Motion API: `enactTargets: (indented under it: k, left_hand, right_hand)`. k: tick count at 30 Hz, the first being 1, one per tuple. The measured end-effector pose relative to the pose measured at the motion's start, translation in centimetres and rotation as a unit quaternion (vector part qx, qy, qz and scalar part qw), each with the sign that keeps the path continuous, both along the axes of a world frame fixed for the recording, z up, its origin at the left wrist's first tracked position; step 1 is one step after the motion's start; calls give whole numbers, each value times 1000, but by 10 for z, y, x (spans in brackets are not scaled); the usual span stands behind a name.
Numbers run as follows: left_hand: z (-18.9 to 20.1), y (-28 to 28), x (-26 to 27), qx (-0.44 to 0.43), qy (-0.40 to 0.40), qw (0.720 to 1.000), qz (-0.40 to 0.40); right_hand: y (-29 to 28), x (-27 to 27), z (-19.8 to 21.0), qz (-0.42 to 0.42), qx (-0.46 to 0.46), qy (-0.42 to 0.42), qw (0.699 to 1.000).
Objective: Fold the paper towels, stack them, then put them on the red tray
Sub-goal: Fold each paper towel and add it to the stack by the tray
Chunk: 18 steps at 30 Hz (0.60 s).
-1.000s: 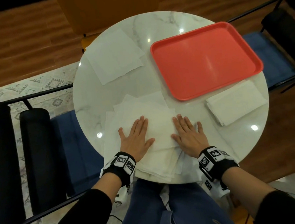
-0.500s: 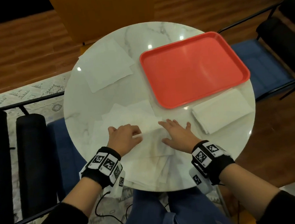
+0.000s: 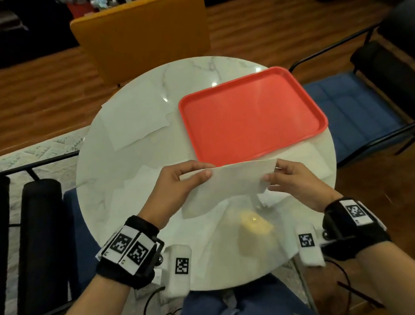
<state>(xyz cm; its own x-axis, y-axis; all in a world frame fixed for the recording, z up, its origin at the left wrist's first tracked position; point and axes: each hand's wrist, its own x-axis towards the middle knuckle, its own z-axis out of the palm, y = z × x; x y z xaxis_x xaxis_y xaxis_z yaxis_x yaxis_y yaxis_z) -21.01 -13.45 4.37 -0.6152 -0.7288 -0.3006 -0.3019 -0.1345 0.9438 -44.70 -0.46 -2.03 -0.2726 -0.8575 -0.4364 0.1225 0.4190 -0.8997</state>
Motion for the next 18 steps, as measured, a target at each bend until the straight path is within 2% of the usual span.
enactTargets:
  k: [4,10,14,18]
  left_hand:
    - [-3,5,-20,28,12,999,38]
    - [-32,12,-20,2,-85,996,31]
    - [-56,19,18,-13,-175,983,63]
    - [-83,29,84,26,-252,957,140]
  right_hand:
    - [10,-25,-6,-37,-24,-25,999]
    - [16,-90,-30,-116,34,68,990]
    - [13,-129,-52,-117,103,133,979]
    - [7,-151,-69,-67,174,208,960]
